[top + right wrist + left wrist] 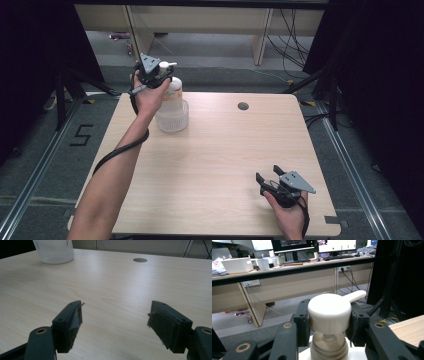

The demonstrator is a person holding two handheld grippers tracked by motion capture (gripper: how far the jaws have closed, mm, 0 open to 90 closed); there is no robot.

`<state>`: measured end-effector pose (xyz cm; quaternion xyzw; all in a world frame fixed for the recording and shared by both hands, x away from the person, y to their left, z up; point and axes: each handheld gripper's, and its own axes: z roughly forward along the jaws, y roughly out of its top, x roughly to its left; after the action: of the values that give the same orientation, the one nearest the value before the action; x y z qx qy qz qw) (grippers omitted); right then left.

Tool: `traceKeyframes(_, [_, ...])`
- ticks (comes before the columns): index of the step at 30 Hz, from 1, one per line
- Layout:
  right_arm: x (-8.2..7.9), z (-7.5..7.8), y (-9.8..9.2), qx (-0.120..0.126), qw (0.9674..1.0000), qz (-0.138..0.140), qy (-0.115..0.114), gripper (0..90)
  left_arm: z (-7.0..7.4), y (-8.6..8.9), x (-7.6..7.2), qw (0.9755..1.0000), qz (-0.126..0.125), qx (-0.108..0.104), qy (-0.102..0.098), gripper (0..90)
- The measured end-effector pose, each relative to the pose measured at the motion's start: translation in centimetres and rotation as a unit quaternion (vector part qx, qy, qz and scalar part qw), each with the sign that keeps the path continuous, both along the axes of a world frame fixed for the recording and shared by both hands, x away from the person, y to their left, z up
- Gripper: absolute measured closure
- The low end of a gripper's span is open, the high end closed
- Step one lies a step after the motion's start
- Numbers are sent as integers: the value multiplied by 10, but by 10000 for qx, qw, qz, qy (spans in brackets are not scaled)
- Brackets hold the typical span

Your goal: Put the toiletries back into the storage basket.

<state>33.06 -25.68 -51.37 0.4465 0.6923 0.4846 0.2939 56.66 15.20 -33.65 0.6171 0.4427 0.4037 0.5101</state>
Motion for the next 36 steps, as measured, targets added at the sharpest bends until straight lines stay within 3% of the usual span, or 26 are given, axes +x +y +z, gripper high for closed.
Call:
traceKeyframes(19, [0,0,1,85,9999,16,79,273,-18,-2,3,9997,2,58,250,588])
traceKeyframes(31, [-1,0,2,163,9998,-50,114,273,-24,-2,4,9995,-12,0,307,588])
traceKeyframes(32, [0,0,1,22,10000,-38,32,273,-24,-2,4,9995,-19,3,310,588])
traceKeyframes(36, [0,0,1,34,10000,-43,-28,273,-25,0,4,9995,26,-63,301,587])
